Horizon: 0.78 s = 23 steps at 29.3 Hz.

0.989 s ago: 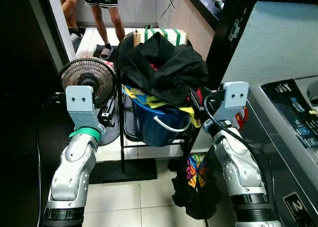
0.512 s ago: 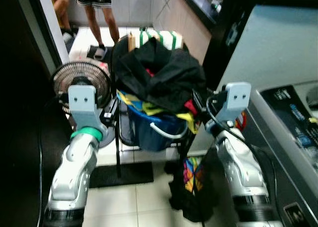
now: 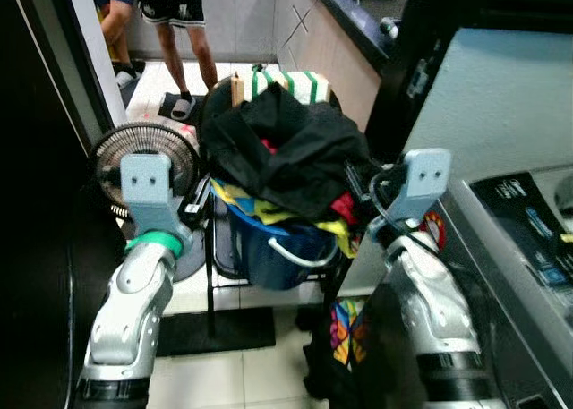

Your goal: Clothes washing

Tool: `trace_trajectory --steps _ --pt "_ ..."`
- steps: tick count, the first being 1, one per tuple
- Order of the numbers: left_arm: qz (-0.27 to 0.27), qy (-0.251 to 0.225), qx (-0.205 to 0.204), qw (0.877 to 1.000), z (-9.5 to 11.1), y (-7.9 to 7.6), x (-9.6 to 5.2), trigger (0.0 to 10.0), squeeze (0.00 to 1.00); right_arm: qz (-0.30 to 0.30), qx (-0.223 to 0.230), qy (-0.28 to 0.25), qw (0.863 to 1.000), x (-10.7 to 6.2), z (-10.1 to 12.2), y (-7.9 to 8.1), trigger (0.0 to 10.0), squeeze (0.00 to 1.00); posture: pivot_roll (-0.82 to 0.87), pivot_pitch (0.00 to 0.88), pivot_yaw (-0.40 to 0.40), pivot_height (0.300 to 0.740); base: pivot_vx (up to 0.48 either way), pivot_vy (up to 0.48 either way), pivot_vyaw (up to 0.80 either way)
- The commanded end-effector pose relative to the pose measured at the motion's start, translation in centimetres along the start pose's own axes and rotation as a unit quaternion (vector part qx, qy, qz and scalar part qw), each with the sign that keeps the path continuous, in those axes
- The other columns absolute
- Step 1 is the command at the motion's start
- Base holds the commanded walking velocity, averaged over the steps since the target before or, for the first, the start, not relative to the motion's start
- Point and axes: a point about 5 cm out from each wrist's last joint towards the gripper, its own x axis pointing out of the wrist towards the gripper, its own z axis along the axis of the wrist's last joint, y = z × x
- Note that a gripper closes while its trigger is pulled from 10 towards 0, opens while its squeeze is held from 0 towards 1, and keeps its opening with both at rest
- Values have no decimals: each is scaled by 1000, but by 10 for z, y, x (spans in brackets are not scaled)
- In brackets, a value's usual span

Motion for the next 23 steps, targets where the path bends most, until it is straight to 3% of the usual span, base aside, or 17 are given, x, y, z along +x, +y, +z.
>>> trace_trajectory --steps 1,14,21,23 --pt "-8 6 0 1000 -3 -3 -1 10000 0 -11 -3 -1 1000 -3 0 -6 10000 0 82 7 5 740 337 0 0" --pt "-7 4 -3 1000 -2 -3 -2 10000 0 0 -10 -2 1000 0 1 -3 10000 0 82 7 5 740 336 0 0" --pt "-6 4 -3 1000 -2 -3 -2 10000 0 13 -14 -14 1000 4 9 2 10000 0 82 7 5 740 335 0 746" --pt "-6 4 -3 1000 -2 -2 -2 10000 0 14 -14 -16 1000 5 11 3 10000 0 90 9 -5 740 337 0 0"
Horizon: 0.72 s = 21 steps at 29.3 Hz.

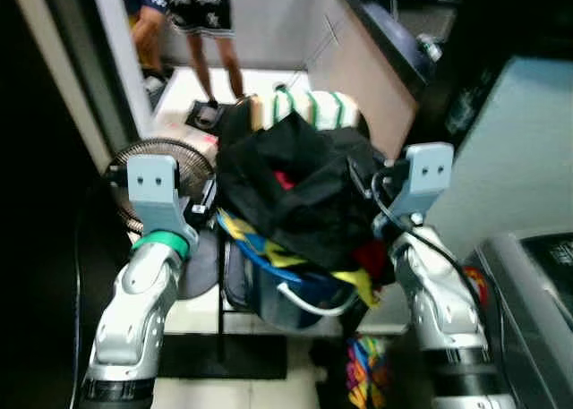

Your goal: Clothes washing

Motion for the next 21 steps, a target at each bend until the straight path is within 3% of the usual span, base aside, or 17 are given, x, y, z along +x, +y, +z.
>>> trace_trajectory --steps 1,11,16,21 --pt "4 6 -3 1000 -2 2 -2 10000 0 13 0 -1 1000 2 2 5 10000 0 90 9 -5 740 330 0 0" --pt "1 5 -4 1000 -1 3 -2 10000 0 17 9 -6 1000 2 5 9 10000 0 93 8 -3 740 311 0 0" --pt "-3 4 -6 1000 0 3 -1 10000 0 12 12 -18 1000 3 9 10 10000 0 96 3 1 740 0 0 0" --pt "0 -4 -12 1000 4 5 -1 10000 0 -22 16 -33 999 4 13 -2 10000 0 102 0 6 740 0 0 0"
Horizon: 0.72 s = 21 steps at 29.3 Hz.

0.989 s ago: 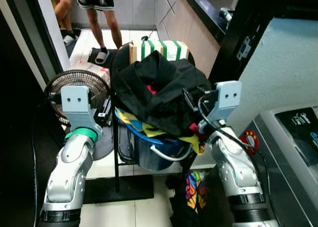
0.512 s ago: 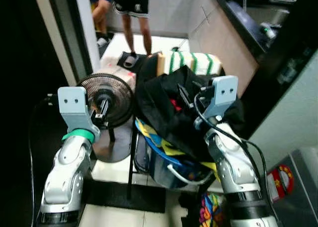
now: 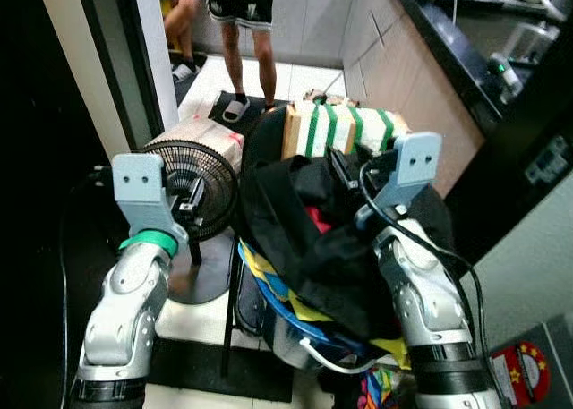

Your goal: Clothes washing

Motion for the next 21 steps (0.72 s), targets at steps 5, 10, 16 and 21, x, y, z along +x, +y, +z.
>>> trace_trajectory --steps 5,10,16,21 --pt "-10 -3 -7 1000 2 0 -1 10000 0 -11 -21 8 1000 -3 -3 -15 10000 12 102 0 6 740 0 0 0" --pt "-20 -4 -2 1000 3 0 -1 10000 0 22 -29 20 999 -6 -8 -14 10000 1000 101 0 9 740 0 0 0" --pt "-70 1 -6 998 6 -9 -5 10000 0 161 -46 55 984 -8 -4 -7 10000 1000 114 1 4 740 0 0 0" --pt "-108 11 -10 994 4 -17 -11 10000 0 189 -115 71 973 -13 -3 -13 10000 1000 119 13 6 740 0 0 0"
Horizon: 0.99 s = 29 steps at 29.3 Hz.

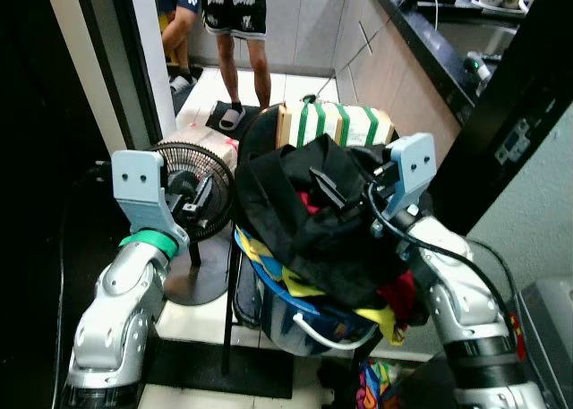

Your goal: Clothes washing

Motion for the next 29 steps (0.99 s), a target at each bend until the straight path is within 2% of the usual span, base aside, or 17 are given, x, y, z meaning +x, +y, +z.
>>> trace_trajectory --steps 1,3,5,6,9,10,11,12,14,17,18,19,22,29 --pt "-13 7 -1 1000 -2 -3 -2 10000 0 4 -14 6 1000 -3 -1 0 10000 1000 119 13 6 740 0 0 0" --pt "-25 11 -6 1000 -3 -8 -4 10000 0 -7 -54 8 999 -9 -4 -2 10000 1000 116 19 9 740 0 0 0" --pt "-25 11 -6 1000 -3 -8 -4 10000 0 -7 -54 8 999 -9 -4 -2 10000 1000 116 19 9 740 0 0 0" --pt "-30 12 -8 999 -3 -10 -4 10000 0 -12 -68 0 998 -10 -5 0 10000 1000 114 22 11 740 0 0 0" --pt "-39 11 -12 999 -3 -12 -4 10000 0 -47 -72 -17 996 -10 -6 2 10000 1000 114 25 12 740 0 0 0" --pt "-42 11 -13 999 -2 -13 -3 10000 0 -77 -73 -14 994 -11 -10 -2 10000 863 115 28 13 740 0 0 0" --pt "-45 11 -14 999 -2 -13 -3 10000 0 -110 -77 -5 991 -13 -15 -9 10000 0 117 29 12 740 0 0 0" --pt "-45 11 -14 999 -2 -13 -3 10000 0 -110 -77 -5 991 -13 -15 -9 10000 0 117 29 12 740 0 0 0" --pt "-49 12 -14 999 -1 -14 -4 10000 0 -144 -92 13 985 -18 -23 -21 10000 0 117 29 13 740 0 0 0" --pt "-53 14 -13 998 -1 -15 -5 10000 0 -142 -115 27 983 -23 -31 -26 10000 0 117 29 13 740 0 0 0" --pt "-53 14 -13 998 -1 -15 -5 10000 0 -142 -115 27 983 -23 -31 -26 10000 0 117 29 13 740 0 0 0" --pt "-57 16 -12 998 -1 -15 -5 10000 0 -121 -144 40 981 -27 -40 -23 10000 0 117 29 13 740 0 0 0" --pt "-62 16 -8 998 -1 -17 -5 10000 0 -98 -168 55 979 -30 -48 -18 10000 0 118 31 15 740 0 0 0" --pt "-64 17 -5 998 0 -17 -5 10000 0 -88 -187 59 977 -30 -51 -13 10000 0 118 31 15 740 0 0 0"
